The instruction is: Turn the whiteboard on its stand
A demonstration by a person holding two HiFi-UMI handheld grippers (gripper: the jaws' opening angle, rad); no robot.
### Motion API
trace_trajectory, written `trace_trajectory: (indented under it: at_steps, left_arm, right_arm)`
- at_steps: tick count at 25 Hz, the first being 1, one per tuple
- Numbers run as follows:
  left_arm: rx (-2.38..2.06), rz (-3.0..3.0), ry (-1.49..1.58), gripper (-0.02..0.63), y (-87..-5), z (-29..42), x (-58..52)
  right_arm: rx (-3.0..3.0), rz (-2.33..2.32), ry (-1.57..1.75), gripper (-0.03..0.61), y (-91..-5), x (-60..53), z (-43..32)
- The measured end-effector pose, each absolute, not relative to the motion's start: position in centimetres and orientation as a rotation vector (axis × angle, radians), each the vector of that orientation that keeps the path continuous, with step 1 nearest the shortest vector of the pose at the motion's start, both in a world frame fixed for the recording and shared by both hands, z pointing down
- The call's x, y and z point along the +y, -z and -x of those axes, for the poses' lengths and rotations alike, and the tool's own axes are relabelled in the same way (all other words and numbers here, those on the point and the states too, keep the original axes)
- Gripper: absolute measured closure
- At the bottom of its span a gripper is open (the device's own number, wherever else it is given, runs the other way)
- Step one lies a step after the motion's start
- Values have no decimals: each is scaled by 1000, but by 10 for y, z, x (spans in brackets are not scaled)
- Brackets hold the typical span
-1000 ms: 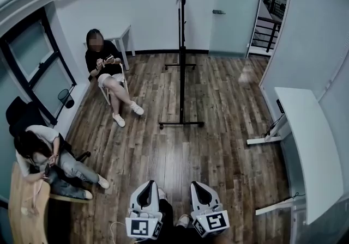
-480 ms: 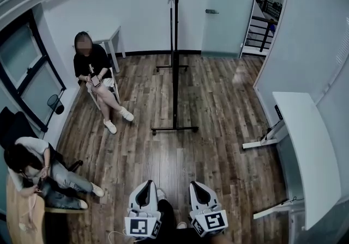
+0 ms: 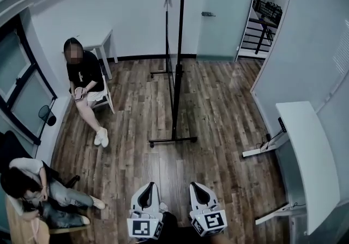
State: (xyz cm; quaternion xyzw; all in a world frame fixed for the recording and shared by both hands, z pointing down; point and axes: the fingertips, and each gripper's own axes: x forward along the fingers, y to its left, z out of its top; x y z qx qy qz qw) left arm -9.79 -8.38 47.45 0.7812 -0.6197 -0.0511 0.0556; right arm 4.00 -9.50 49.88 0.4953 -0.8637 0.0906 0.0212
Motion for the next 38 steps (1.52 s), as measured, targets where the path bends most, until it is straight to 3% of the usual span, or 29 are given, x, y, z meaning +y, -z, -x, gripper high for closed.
trace_trajectory:
  at_steps: [14,38]
  left_arm:
    - [-1826,-2437,187,601,-465,147,-188]
    - [-1863,-2422,162,601,-483,133,-441]
  right_arm:
    - [-2633,-1632,-276,569,-504,-208,8]
    - [-2557,-1618,-272,568,-552,-498,2]
